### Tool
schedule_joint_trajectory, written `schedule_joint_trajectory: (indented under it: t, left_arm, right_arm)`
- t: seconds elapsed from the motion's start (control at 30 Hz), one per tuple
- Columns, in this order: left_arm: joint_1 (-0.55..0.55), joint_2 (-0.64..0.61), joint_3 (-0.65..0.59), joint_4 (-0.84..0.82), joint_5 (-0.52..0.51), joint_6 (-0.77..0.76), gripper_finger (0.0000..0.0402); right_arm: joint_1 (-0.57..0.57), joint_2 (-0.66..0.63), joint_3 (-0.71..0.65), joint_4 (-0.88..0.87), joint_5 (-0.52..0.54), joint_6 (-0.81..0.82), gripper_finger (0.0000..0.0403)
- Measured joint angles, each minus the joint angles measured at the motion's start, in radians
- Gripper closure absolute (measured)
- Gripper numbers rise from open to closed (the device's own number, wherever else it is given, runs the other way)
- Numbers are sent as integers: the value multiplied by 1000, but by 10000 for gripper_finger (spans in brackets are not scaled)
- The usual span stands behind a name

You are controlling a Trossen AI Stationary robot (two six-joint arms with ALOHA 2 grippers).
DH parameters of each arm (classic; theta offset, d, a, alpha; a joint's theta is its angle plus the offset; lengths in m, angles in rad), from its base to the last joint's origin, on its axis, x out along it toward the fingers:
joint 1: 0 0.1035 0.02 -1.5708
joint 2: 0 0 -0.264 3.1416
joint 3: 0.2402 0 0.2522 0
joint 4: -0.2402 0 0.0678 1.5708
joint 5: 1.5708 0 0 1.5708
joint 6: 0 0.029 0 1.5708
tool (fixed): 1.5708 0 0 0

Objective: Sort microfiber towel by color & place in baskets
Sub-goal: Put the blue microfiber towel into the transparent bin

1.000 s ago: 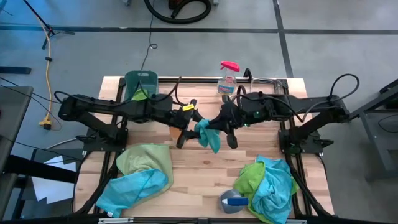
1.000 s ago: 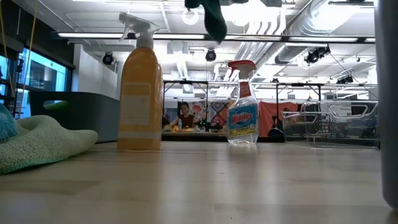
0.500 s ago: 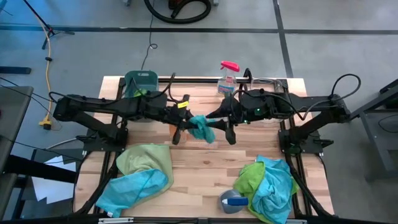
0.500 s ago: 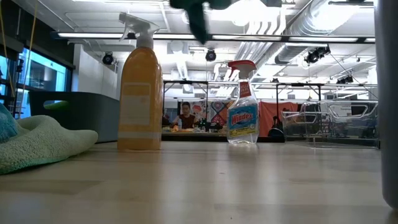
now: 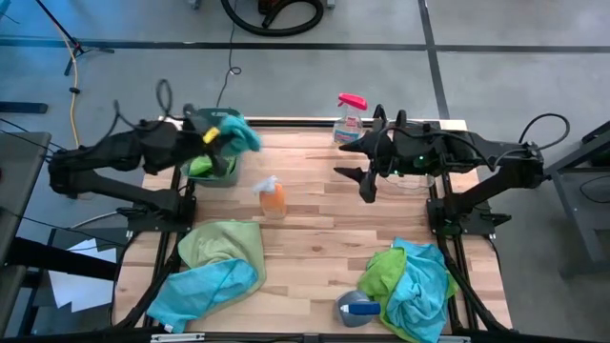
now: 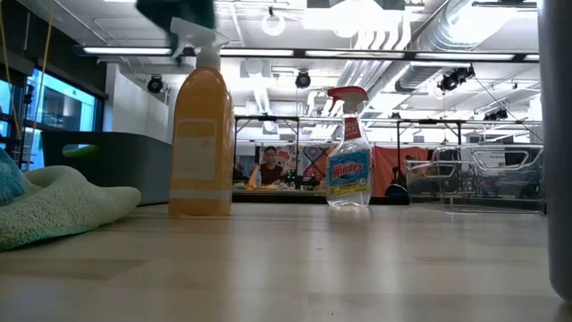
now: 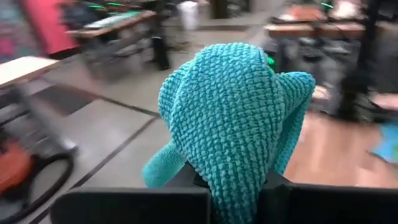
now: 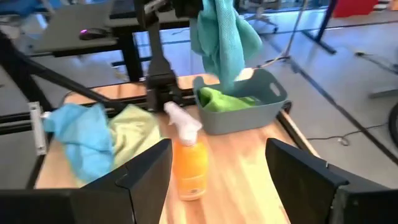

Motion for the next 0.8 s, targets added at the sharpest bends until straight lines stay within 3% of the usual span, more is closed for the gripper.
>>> schedule_joint_trajectory:
  t: [0.17,0.27,0.63,0.8]
  left_arm:
    - [1,-27,0,-7,-27,-32,401]
    - [1,5,0,35,6,-38,401]
    - [1,289,0,375,348,39,401]
    - [-1,399,0,508,440,30,401]
  right_arm:
    - [0,0,0,-16,14,-21,147]
    - [0,0,0,-25,14,-12,147]
    - [-45,39,0,112,-99,24,146]
    - [-52,86,0,165,-152,-4,146]
